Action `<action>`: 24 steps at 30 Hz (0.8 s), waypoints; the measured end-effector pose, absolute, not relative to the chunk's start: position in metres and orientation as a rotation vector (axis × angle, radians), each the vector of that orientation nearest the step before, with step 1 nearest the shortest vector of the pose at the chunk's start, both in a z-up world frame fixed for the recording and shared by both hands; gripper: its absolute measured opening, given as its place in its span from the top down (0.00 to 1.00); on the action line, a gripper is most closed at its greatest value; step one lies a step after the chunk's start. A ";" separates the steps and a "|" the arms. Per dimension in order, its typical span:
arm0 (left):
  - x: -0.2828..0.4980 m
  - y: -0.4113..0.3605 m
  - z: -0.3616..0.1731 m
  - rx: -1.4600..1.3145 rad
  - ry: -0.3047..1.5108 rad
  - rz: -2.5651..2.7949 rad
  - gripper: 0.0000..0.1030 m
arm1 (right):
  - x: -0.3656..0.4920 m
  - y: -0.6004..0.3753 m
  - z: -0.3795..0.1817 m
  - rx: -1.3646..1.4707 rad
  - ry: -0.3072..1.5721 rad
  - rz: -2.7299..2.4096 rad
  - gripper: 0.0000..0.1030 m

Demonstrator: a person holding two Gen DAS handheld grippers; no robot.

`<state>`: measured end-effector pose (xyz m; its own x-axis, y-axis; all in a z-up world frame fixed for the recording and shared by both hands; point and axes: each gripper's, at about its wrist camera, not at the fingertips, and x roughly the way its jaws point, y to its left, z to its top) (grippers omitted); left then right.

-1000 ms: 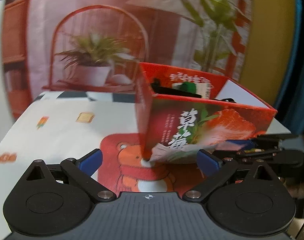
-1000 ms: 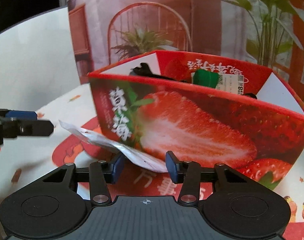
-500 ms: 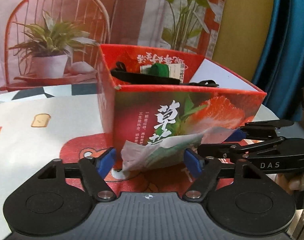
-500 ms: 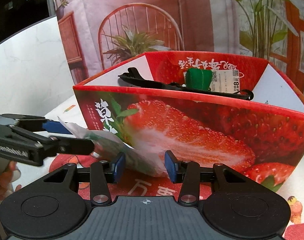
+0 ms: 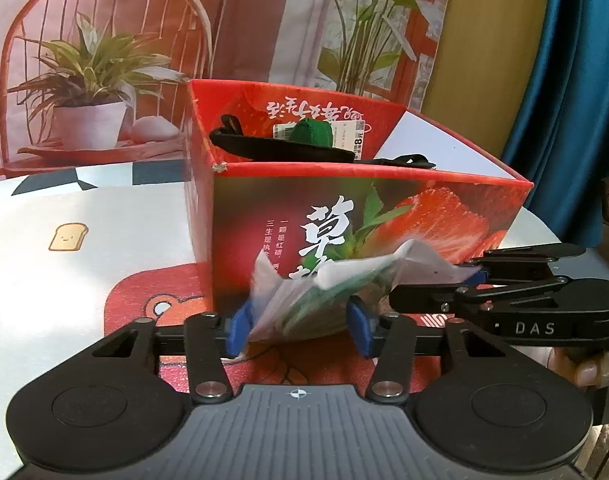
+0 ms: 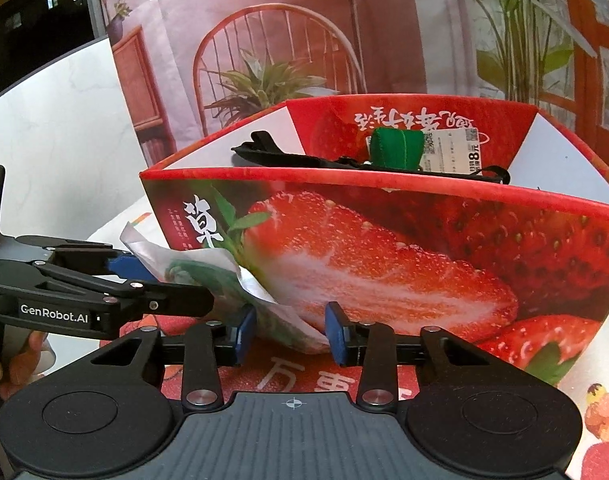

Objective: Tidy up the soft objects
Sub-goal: 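Close both grippers on the white packet with green cable, then lift the white packet with both grippers over the red box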

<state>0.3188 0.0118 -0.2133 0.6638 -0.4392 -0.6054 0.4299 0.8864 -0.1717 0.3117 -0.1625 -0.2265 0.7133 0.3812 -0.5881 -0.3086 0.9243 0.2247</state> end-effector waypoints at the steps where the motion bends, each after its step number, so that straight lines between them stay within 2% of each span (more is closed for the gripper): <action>1: 0.319 0.012 -0.213 -0.014 0.690 -0.491 0.60 | 0.312 -0.163 -0.226 0.120 0.679 0.388 0.77; 3: 0.318 0.012 -0.212 -0.011 0.690 -0.487 0.65 | 0.311 -0.164 -0.225 0.132 0.680 0.401 0.85; 7: 0.315 0.012 -0.208 -0.018 0.698 -0.496 0.71 | 0.306 -0.166 -0.221 0.141 0.667 0.396 0.86; 21: 0.301 0.000 -0.208 -0.045 0.732 -0.528 0.72 | 0.279 -0.177 -0.215 0.102 0.662 0.332 0.88; 24: 0.311 0.002 -0.208 -0.075 0.747 -0.517 0.83 | 0.279 -0.177 -0.214 0.070 0.660 0.318 0.88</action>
